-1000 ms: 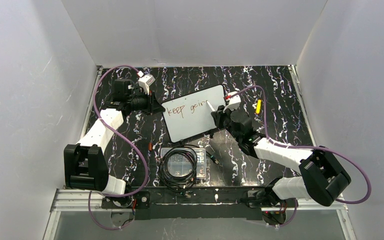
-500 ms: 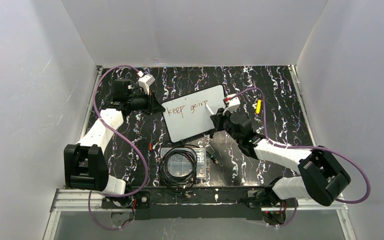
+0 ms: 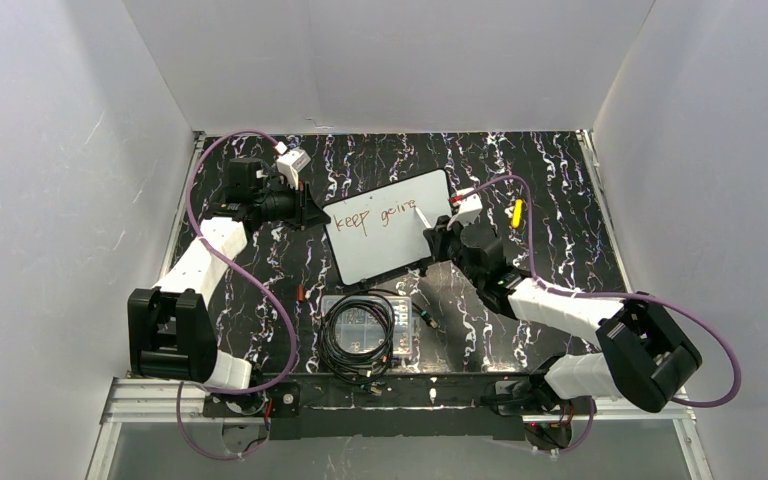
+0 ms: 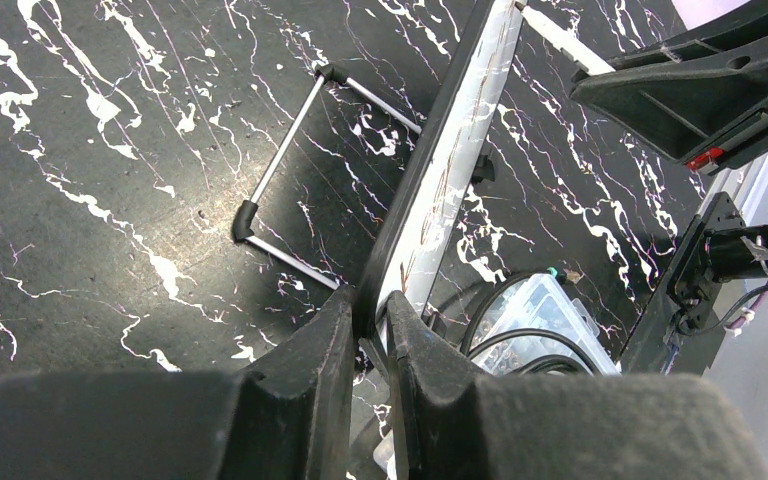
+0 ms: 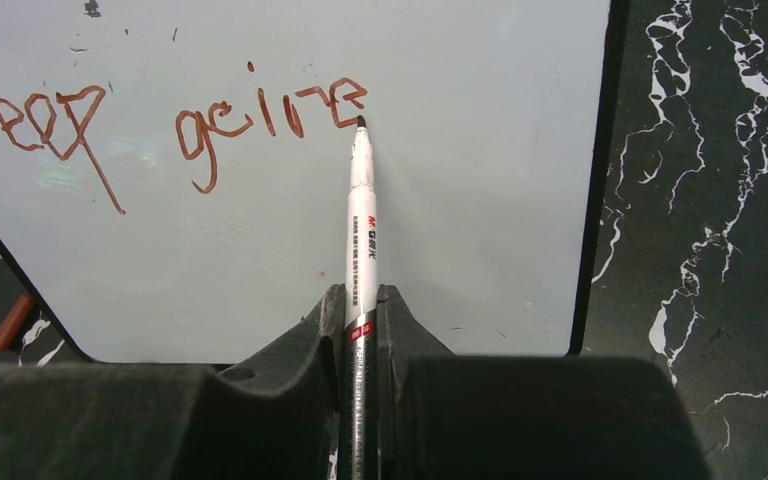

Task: Write a sentence on the whiteboard

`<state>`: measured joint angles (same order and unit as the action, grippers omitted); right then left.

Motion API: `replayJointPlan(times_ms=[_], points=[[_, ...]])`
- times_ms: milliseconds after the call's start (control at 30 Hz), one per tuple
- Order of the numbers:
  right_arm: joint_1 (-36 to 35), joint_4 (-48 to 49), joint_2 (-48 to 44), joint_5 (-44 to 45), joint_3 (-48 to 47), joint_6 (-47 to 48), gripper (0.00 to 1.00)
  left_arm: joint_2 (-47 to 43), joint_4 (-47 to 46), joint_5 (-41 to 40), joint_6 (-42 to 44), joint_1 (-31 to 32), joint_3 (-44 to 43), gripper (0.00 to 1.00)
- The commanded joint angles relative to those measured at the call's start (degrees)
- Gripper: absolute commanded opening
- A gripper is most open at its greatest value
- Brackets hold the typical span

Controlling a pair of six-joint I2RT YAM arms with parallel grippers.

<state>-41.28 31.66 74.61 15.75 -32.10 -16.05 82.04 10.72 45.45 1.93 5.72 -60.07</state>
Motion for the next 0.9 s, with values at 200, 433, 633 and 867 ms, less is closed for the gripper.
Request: replayJointPlan(times_ms=[200,433,633,867], points=[[0.14,1.74,0.09,1.70,-4.41,2.68,0.01,-2.15,0.09,-0.63,1.34,-0.44,-2.10,0.00],[0.16,0.72,-0.07,2.24,-3.66,2.16,0.01,-2.12,0.13,-0.63,1.36,-0.39,-2.13,0.00],[0.14,-0.62,-0.15,1.19,-1.35,-0.25,0.01,-2.24,0.07,-0.63,1.24,-0.43,-2.12,0.00],[0.19,-1.85,-0.41,0.33,0.86,-2.48,0.01,-2.31,-0.02,-0.56,1.18,-0.44,-2.09,0.00]])
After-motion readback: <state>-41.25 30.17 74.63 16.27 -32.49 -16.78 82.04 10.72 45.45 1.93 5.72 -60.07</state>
